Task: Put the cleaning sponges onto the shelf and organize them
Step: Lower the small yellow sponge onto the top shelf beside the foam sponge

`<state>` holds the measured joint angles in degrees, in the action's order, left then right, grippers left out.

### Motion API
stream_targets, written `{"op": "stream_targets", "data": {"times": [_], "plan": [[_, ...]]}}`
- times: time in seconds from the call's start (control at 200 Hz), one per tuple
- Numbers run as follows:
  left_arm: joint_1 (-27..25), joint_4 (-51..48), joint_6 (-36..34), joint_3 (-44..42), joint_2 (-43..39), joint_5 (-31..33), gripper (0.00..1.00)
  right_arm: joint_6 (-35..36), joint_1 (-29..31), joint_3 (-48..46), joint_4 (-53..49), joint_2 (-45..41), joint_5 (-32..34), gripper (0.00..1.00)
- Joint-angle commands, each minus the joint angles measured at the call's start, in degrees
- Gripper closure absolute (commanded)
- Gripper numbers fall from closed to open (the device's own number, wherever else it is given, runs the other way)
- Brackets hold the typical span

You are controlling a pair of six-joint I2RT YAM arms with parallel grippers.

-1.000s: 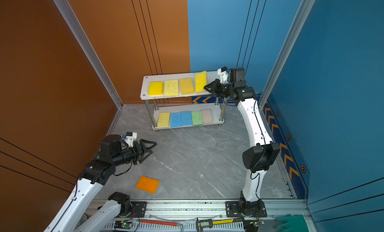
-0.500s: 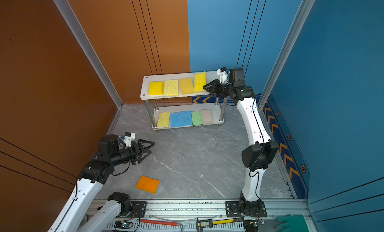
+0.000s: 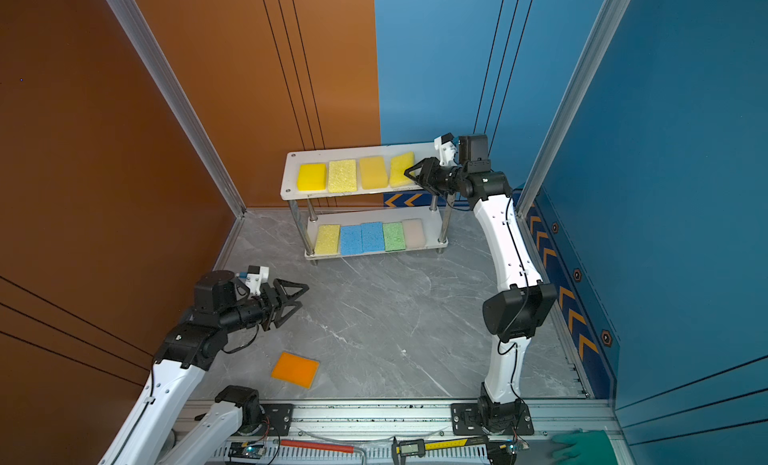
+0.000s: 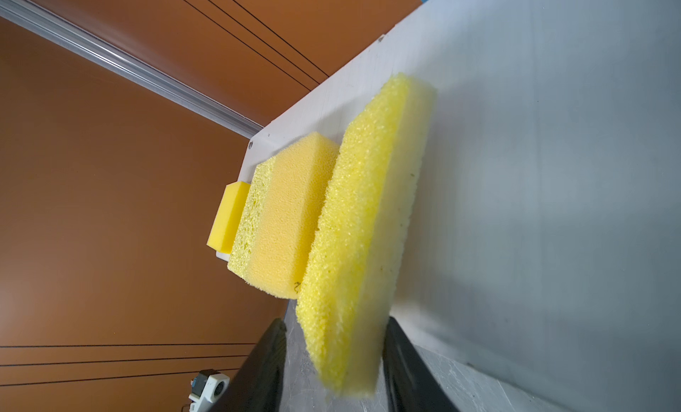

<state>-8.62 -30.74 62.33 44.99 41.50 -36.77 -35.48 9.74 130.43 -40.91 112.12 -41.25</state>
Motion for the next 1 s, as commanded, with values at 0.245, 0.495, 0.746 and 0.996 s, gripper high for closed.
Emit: {"op": "stream_targets", "data": {"times": [0.245, 0.495, 0.746, 0.996], "plan": [[0.66, -0.49, -0.89, -0.4, -0.19, -0.94, 0.31, 2.88, -0.36, 2.84, -2.46, 1.11, 3.96, 0.43], [1.04, -0.56, -0.86, -0.83, -0.45, -0.89, 0.31, 2.44, 0.11, 6.36, -2.38, 3.95, 3.99, 0.39], [2.18, -0.54, -0.98, -1.05, -0.28, -1.65, 0.31, 2.01, 1.16, 8.5, -2.42, 6.34, 4.04, 0.37], [3.85, -0.53, -1.47, -0.91, 0.32, -2.99, 0.32, 3.93, 1.88, 8.63, -2.84, 6.36, 5.55, 0.3]]}}
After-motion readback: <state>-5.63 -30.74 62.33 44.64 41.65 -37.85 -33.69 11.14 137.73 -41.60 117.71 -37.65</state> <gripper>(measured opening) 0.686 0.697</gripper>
